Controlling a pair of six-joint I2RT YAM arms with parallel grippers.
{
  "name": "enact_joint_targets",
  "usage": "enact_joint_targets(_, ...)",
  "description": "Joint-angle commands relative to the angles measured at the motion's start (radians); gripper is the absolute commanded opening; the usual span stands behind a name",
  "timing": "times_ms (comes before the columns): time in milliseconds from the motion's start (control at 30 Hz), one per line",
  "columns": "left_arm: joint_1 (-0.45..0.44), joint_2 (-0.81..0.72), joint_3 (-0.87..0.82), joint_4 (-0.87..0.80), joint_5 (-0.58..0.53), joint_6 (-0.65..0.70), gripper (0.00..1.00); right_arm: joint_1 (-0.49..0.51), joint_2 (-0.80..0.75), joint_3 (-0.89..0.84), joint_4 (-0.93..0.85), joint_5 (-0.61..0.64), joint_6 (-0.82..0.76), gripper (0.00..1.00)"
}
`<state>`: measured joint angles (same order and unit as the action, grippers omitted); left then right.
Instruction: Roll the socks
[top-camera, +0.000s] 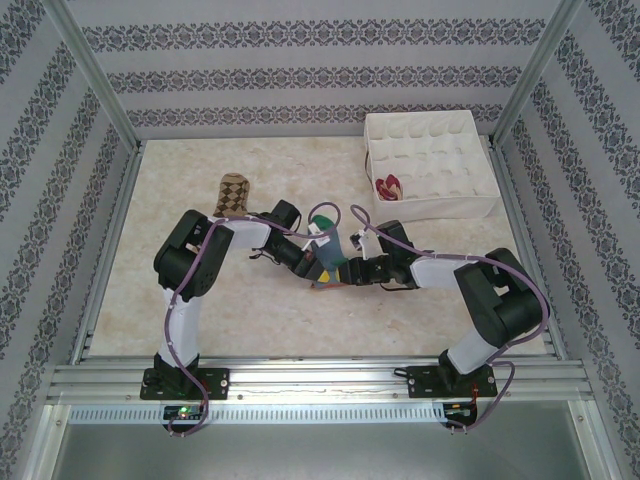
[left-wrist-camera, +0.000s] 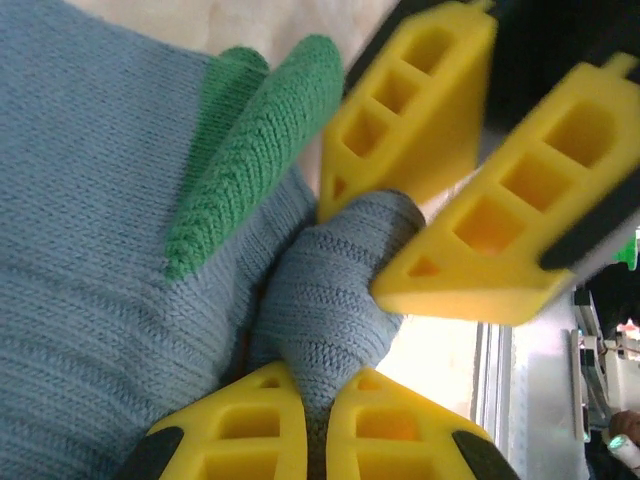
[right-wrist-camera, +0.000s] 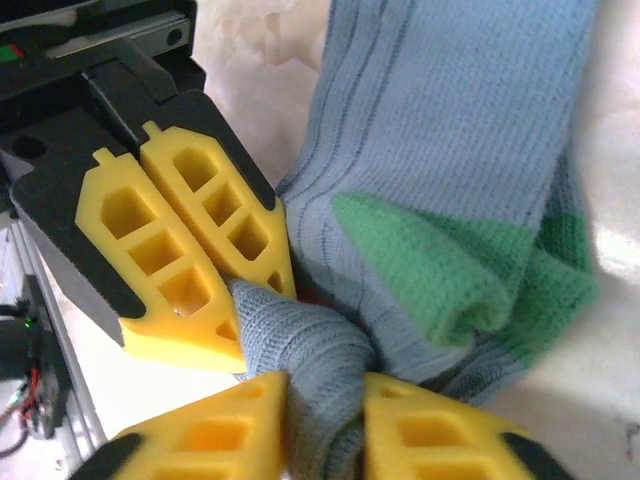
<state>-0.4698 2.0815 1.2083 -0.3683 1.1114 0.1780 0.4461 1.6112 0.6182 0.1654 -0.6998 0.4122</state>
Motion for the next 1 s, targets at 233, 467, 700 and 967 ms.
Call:
enact_joint_targets(233, 0.007, -0.113, -0.123, 0.217, -0.149, 0.046, 0.18, 0.047, 0.157, 0.193, -0.391, 0.165, -0.029, 0.07)
enact_joint_targets(467, -0.062, -0.317, -0.292, 0.371, -0.317, 0.261, 0.25, 0.052, 0.278, 0.273, -0.499, 0.168, -0.003, 0.07)
enact_joint_targets(700, -0.157, -0.533, -0.514, 0.625, -0.584, 0.478, 0.36, 0.055, 0.328, 0.309, -0.557, 0.17, -0.004, 0.07)
enact_joint_targets(967, -0.254, -0.611, -0.601, 0.701, -0.833, 0.697, 0.42, 0.057, 0.351, 0.358, -0.642, 0.198, -0.037, 0.08)
